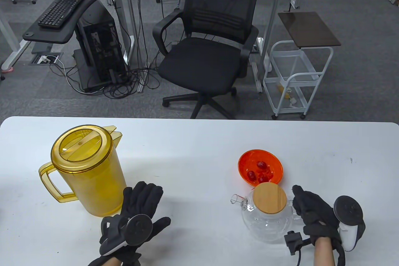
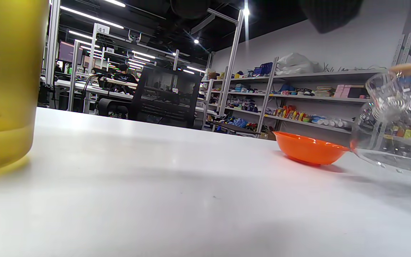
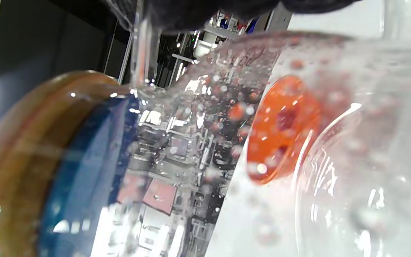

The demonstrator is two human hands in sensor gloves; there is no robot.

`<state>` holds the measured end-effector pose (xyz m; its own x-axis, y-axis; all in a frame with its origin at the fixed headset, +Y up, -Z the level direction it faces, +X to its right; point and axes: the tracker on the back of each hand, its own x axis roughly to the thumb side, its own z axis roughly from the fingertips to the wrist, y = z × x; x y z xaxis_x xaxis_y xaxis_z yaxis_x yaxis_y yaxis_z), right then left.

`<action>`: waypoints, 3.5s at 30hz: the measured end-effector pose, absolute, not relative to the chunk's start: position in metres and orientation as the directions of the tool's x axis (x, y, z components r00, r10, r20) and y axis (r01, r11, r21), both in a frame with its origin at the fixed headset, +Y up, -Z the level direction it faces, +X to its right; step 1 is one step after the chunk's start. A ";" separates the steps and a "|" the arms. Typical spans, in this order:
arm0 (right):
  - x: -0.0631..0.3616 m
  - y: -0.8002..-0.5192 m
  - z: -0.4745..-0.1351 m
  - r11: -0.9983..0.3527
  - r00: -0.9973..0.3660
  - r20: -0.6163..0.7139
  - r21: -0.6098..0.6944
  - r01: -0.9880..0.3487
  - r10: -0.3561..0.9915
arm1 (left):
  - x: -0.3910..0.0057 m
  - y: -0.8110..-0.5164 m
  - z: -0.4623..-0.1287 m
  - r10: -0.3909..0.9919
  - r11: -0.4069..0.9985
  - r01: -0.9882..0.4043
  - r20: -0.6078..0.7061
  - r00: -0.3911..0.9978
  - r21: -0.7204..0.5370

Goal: Make wolfberry and red date tea

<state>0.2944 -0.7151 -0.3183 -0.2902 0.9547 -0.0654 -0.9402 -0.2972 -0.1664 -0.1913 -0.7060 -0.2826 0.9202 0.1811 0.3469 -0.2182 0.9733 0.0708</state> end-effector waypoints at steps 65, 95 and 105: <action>0.138 -0.781 -0.308 -0.203 -0.207 -0.157 0.041 -0.978 0.966 | -0.169 -0.674 -0.274 0.227 0.956 -0.285 0.447 0.866 0.068; 0.138 -0.782 -0.308 -0.215 -0.218 -0.149 0.038 -0.976 0.964 | -0.047 -0.680 -0.284 -0.175 0.963 0.265 0.622 0.763 -0.055; 0.138 -0.782 -0.308 -0.218 -0.221 -0.147 0.037 -0.975 0.964 | -0.042 -0.681 -0.292 -0.147 0.963 0.257 0.630 0.762 -0.086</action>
